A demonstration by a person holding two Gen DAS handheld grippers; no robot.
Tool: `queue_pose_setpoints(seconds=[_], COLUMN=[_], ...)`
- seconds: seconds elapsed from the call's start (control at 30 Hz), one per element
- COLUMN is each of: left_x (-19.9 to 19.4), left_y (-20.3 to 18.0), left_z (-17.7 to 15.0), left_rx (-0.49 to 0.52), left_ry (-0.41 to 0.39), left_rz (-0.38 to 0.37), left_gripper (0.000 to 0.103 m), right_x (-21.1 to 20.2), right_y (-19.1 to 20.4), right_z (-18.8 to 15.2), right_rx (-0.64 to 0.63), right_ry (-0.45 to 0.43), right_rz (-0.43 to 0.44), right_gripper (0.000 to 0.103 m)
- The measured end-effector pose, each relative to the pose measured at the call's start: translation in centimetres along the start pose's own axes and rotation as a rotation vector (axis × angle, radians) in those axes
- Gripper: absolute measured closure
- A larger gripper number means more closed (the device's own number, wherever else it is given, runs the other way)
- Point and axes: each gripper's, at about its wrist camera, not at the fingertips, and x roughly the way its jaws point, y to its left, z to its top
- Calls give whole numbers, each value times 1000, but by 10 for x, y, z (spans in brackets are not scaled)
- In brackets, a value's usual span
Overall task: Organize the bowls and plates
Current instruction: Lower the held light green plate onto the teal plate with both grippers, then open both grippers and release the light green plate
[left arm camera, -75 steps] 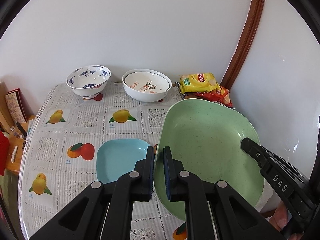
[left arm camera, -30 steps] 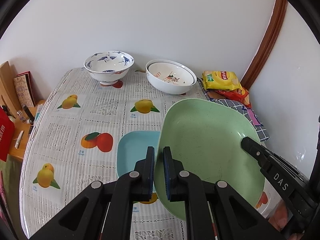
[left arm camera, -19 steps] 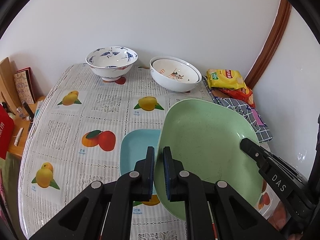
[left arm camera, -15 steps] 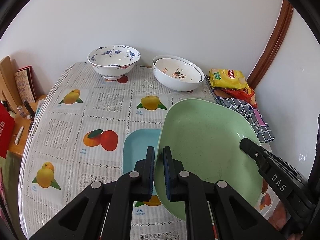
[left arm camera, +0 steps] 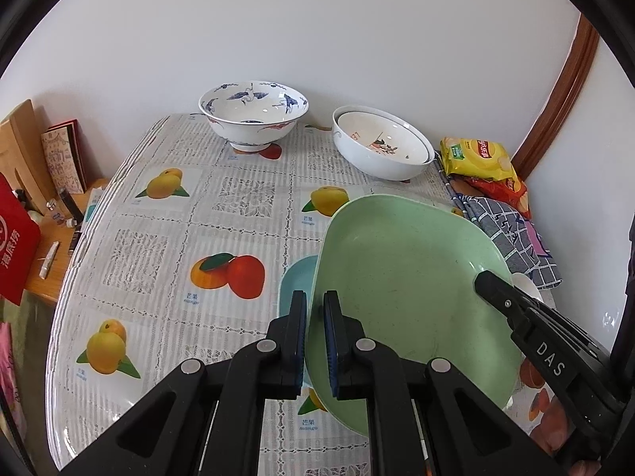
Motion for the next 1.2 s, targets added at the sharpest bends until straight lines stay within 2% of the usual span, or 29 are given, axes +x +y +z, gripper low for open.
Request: queue_pose_setpoints(seconds=[0.47, 0.77, 1.2], left_x=[50, 77, 92], left_y=[25, 28, 25], left_z=[-25, -29, -19], left_rx=[-58, -65, -52], left_ry=[112, 153, 148], left_rz=[21, 17, 18], left_gripper=[94, 94, 94], right_x=[55, 86, 101], right_y=[4, 0, 6], right_z=[-27, -31, -15], right_rx=[-24, -42, -101], right_ry=[131, 186, 149], right_rz=[3, -19, -33], right_gripper=[97, 97, 96])
